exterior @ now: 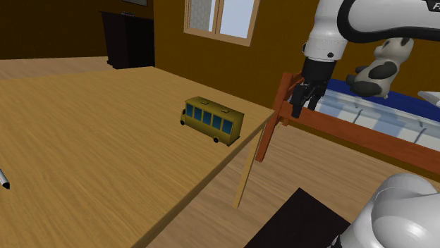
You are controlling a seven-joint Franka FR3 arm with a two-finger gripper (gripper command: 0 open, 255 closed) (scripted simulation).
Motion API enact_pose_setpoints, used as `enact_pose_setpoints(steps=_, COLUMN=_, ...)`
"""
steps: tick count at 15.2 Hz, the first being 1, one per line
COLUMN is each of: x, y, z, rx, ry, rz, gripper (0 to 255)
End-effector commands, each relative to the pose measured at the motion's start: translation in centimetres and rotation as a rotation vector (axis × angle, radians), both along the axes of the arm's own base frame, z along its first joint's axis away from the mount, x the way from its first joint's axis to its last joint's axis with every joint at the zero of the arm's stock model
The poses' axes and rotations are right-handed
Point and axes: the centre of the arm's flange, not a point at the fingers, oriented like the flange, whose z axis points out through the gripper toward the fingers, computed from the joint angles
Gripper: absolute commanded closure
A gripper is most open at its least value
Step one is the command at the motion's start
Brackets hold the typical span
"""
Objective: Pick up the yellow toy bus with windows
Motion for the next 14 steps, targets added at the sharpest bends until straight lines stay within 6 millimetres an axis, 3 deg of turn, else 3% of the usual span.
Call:
enact_pose_setpoints(steps=1, x=0.0, y=0.0, z=0.0, rx=0.0, ry=0.0, rz=0.0, gripper=0)
enact_pose_setpoints(steps=14, x=11.3, y=11.1, z=-0.2, rx=0.076, ry=-0.034, rz=0.177, gripper=0)
